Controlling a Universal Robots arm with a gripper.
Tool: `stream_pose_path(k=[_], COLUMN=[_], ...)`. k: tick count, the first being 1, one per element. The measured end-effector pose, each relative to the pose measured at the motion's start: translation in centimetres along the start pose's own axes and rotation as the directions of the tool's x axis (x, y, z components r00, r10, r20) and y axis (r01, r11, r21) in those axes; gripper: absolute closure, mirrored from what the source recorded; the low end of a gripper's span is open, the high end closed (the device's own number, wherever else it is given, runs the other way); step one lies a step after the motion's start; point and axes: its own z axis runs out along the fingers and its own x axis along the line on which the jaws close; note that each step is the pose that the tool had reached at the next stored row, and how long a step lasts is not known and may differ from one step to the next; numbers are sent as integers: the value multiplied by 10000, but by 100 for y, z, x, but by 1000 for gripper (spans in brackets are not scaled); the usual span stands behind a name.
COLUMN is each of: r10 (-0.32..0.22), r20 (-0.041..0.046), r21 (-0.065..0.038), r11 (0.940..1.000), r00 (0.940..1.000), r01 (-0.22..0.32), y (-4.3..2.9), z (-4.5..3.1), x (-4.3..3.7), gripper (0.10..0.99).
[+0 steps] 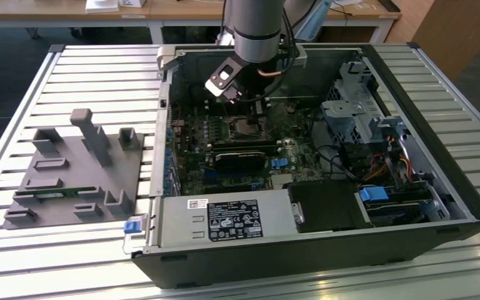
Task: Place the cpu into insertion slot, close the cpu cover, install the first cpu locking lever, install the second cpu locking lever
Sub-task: 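Place the cpu into insertion slot, then close the cpu cover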
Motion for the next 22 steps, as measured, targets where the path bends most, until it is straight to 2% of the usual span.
stream_pose_path(k=[4,13,22], r10=[-2,-3,-4], r20=[46,49,52], r21=[3,-47,-50], r11=[10000,10000,10000], r00=[10000,10000,10000], r01=[2,4,4], y=[-2,-58,-62], z=[-1,-5,-16], x=[0,1,0], gripper=[980,980,980])
